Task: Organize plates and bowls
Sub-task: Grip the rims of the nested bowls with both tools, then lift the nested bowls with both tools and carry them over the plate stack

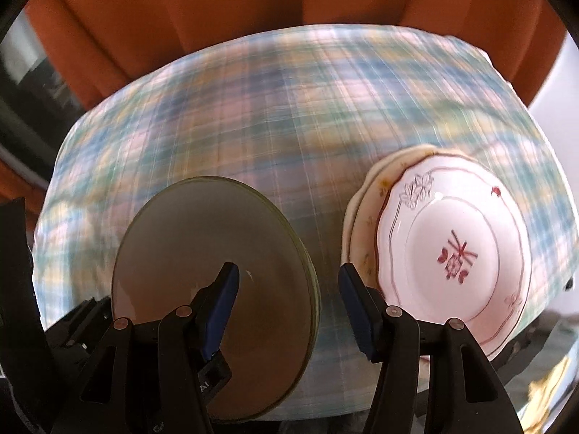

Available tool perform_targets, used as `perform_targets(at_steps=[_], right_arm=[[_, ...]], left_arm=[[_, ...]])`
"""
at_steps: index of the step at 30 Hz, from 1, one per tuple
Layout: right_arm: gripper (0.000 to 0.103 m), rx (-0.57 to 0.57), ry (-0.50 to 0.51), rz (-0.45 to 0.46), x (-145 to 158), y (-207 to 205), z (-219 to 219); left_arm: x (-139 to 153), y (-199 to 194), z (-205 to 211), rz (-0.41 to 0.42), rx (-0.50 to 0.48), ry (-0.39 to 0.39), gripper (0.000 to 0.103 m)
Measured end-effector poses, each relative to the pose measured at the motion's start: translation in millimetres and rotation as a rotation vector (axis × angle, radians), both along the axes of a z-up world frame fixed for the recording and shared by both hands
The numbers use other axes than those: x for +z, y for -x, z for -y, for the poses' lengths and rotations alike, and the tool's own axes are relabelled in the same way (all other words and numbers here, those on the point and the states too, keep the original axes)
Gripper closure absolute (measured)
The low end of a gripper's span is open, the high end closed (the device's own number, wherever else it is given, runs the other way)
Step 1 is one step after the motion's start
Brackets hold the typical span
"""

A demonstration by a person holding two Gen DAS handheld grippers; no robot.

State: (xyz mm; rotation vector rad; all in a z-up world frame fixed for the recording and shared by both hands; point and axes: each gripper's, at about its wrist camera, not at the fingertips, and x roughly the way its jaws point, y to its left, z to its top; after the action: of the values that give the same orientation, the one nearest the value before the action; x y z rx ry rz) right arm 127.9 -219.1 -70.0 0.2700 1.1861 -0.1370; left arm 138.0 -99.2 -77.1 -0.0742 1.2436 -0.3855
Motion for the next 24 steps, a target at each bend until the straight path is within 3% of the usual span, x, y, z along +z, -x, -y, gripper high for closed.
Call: perform_targets(at_steps=[6, 13, 24], right_arm=[[0.034, -0.083, -0.152, 0.002, -11.0, 2.8, 5.7], [0.034, -0.066, -0.118, -0.012, -11.7, -6.2, 0.5], [0.052, 0.049, -0.196, -0.052, -25.6, -22.9, 16.0]], left_arm=[[1.3, 0.5, 0.7, 0.004, -0.049, 0.017, 0.046], [1.1, -3.3, 0.6, -0.013, -0.057, 0.018, 0.048], [2.6, -2.8, 14.6, 0.01, 0.008, -0.061, 0.044]])
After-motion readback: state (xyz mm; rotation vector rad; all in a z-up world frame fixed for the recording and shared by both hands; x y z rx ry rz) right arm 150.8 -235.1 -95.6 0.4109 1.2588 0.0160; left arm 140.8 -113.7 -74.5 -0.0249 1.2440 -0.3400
